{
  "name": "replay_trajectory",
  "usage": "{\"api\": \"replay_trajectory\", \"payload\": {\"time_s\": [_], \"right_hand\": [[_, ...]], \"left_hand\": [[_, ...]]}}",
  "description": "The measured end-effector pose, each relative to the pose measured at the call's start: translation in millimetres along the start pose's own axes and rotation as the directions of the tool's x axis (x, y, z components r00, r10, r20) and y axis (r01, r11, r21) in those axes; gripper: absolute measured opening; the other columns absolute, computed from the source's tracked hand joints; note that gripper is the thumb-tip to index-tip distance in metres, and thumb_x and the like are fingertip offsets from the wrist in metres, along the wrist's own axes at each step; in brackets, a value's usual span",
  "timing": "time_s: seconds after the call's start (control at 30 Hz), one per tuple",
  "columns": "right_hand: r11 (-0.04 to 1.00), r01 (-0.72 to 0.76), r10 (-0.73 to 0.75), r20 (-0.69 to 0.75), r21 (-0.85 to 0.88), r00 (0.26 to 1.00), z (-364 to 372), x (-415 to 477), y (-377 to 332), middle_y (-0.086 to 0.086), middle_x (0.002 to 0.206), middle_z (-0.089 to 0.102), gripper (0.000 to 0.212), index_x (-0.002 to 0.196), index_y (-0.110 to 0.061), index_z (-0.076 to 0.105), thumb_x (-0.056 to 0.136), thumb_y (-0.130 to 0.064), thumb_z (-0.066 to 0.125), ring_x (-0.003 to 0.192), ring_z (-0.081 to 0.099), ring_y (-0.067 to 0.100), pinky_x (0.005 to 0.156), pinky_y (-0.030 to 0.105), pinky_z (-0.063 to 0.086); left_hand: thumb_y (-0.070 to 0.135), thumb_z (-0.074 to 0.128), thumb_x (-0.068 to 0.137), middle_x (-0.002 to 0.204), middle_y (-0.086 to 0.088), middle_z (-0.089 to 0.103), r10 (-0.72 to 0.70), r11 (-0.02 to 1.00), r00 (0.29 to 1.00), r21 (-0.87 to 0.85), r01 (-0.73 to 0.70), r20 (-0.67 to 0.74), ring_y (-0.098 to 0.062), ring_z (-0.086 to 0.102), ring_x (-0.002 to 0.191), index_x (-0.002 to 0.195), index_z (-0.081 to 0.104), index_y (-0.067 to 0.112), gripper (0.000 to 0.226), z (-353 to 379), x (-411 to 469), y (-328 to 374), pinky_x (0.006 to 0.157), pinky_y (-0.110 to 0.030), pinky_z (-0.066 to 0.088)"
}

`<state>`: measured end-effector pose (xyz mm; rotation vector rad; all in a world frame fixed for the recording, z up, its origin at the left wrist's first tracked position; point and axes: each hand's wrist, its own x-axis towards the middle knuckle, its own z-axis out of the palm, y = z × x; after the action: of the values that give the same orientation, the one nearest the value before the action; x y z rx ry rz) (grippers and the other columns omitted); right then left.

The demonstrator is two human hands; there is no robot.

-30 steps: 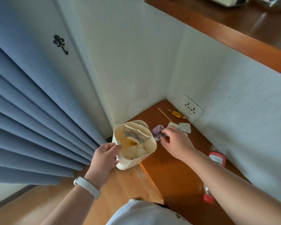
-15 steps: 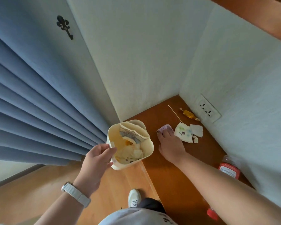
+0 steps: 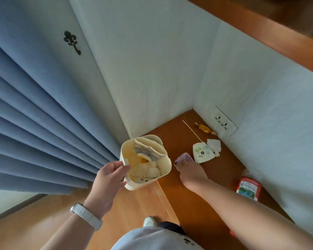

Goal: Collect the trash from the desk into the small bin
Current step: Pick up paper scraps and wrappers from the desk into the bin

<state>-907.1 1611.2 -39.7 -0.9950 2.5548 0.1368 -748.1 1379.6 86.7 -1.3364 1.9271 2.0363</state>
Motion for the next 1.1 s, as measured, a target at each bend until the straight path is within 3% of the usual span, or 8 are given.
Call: {"api": "replay_trajectory", "payload": {"time_s": [0.1, 0.23, 0.37, 0.47, 0.57, 0.7, 0.9, 1.1], "right_hand": [[0.998, -0.032, 0.033, -0.013, 0.049, 0.999, -7, -16, -2, 0.006, 0.147, 0.041, 0.048, 0.145, -0.022, 0.037, 0.098, -0.013, 0.043, 0.137, 0.035, 0.027, 0.099, 0.038, 0.046], [0.982, -0.032, 0.071, -0.210, 0.187, 0.975, -38, -39, -5, 0.000, 0.125, 0.056, 0.029, 0.123, -0.022, 0.056, 0.095, -0.020, 0.048, 0.104, 0.056, 0.017, 0.076, 0.029, 0.053], [0.968, 0.081, 0.035, -0.449, 0.236, 0.893, -90, -65, -16, -0.007, 0.090, 0.058, 0.005, 0.088, -0.019, 0.060, 0.087, -0.014, 0.062, 0.080, 0.057, 0.012, 0.067, 0.027, 0.052], [0.940, 0.192, 0.003, -0.568, 0.282, 0.823, -132, -82, -33, -0.007, 0.079, 0.054, 0.011, 0.083, -0.016, 0.058, 0.084, -0.009, 0.066, 0.069, 0.052, 0.010, 0.056, 0.025, 0.050], [0.902, 0.334, -0.100, -0.621, 0.273, 0.777, -162, -98, -57, -0.007, 0.080, 0.055, 0.011, 0.084, -0.016, 0.058, 0.083, -0.007, 0.065, 0.072, 0.053, 0.010, 0.058, 0.022, 0.049], [0.840, 0.445, -0.241, -0.520, 0.312, 0.819, -176, -103, -91, -0.008, 0.084, 0.054, 0.006, 0.088, -0.015, 0.058, 0.088, -0.010, 0.057, 0.076, 0.050, 0.010, 0.065, 0.027, 0.047], [0.841, 0.346, -0.313, -0.148, 0.416, 0.938, -166, -84, -113, -0.012, 0.095, 0.050, 0.011, 0.097, -0.028, 0.056, 0.092, -0.020, 0.052, 0.079, 0.052, 0.008, 0.062, 0.023, 0.040], [0.827, 0.318, -0.282, -0.146, 0.463, 0.948, -159, -70, -115, -0.015, 0.098, 0.055, 0.014, 0.100, -0.031, 0.057, 0.092, -0.020, 0.056, 0.082, 0.056, 0.006, 0.061, 0.019, 0.042]], "left_hand": [[0.024, 0.071, 0.095, 0.108, -0.027, 0.076, 0.004, 1.000, 1.000, -0.017, -0.004, 0.015, -0.031, 0.076, 0.098, 0.104, 0.075, 0.013, 0.015, -2, -2, 1, 0.081, -0.036, 0.056], [0.024, 0.071, 0.095, 0.103, -0.031, 0.072, 0.024, 0.999, 1.000, -0.023, -0.024, 0.019, -0.025, 0.071, 0.091, 0.102, 0.075, 0.012, 0.014, -6, -5, 1, 0.082, -0.038, 0.058], [0.026, 0.072, 0.094, 0.093, -0.023, 0.073, 0.043, 0.999, 0.998, -0.027, -0.042, 0.043, -0.025, 0.069, 0.090, 0.100, 0.075, 0.011, 0.017, -12, -8, -1, 0.086, -0.040, 0.060], [0.029, 0.073, 0.092, 0.106, -0.028, 0.074, 0.061, 0.998, 0.996, -0.018, -0.060, 0.064, -0.024, 0.073, 0.093, 0.101, 0.076, 0.014, 0.018, -17, -9, -4, 0.082, -0.037, 0.059], [0.038, 0.075, 0.082, 0.109, -0.026, 0.075, 0.074, 0.997, 0.994, -0.023, -0.072, 0.083, -0.026, 0.073, 0.097, 0.102, 0.075, 0.014, 0.031, -17, -12, -5, 0.087, -0.042, 0.061], [0.044, 0.073, 0.071, 0.111, -0.026, 0.075, 0.080, 0.996, 0.991, -0.041, -0.076, 0.104, -0.033, 0.074, 0.104, 0.104, 0.074, 0.014, 0.044, -17, -15, -4, 0.092, -0.045, 0.061], [0.038, 0.074, 0.079, 0.100, -0.019, 0.077, 0.093, 0.993, 0.983, -0.080, -0.081, 0.160, -0.021, 0.070, 0.090, 0.096, 0.077, 0.015, 0.029, -15, -19, -3, 0.085, -0.039, 0.060], [0.031, 0.074, 0.090, 0.107, -0.020, 0.078, 0.085, 0.995, 0.986, -0.063, -0.076, 0.146, -0.036, 0.071, 0.108, 0.101, 0.074, 0.013, 0.021, -15, -22, -7, 0.096, -0.048, 0.059]]}}
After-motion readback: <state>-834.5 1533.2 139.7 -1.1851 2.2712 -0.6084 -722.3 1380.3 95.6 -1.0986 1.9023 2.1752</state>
